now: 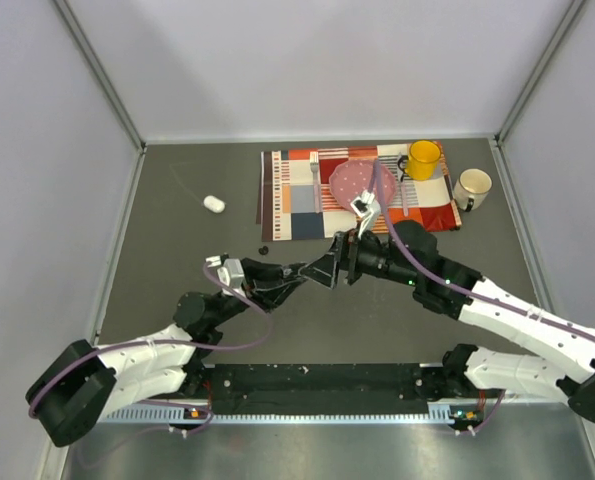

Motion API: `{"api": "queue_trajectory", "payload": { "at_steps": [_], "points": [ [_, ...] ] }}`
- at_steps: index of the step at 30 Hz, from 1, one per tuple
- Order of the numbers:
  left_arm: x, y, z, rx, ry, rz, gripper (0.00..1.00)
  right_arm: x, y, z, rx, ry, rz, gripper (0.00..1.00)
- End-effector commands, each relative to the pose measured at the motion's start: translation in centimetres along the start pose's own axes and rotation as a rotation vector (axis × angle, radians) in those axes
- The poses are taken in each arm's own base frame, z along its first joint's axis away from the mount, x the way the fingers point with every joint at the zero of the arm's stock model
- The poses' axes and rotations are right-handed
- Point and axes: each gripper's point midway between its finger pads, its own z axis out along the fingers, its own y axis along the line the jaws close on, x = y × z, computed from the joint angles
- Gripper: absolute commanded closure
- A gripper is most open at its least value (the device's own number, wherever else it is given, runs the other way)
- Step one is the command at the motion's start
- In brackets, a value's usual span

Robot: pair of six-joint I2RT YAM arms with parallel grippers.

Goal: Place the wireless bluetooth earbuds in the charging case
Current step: Pick up the charging case at the center of the board.

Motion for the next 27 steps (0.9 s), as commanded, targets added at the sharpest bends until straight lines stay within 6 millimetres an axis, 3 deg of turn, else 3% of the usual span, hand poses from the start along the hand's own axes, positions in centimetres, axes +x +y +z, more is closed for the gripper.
{"api": "queue_trajectory", "payload": {
  "at_steps": [1,7,10,16,27],
  "points": [
    [-10.3,-4.3,0.1,0.186,-0.375,0.164,1.0,2.0,-0.8,-0.4,0.015,0.103,-0.095,0.16],
    [-10.4,-4.8,0.1,0.206,-0.364,0.168,1.0,2.3,0.4,-0.4,-0.065,0.105,-0.098,0.17],
    [-10.0,-4.7,0.3,0.211,-0.334,0.185,1.0,1.8,1.2,-0.1,-0.091,0.071,0.013,0.16],
    [-9.8,-4.9,0.4,0.22,-0.317,0.197,1.0,1.9,2.8,0.7,-0.201,0.023,0.459,0.15],
    [-9.2,-4.9,0.5,0.23,-0.283,0.213,1.0,0.0,4.4,-0.3,-0.361,-0.079,0.61,0.22]
  ]
}}
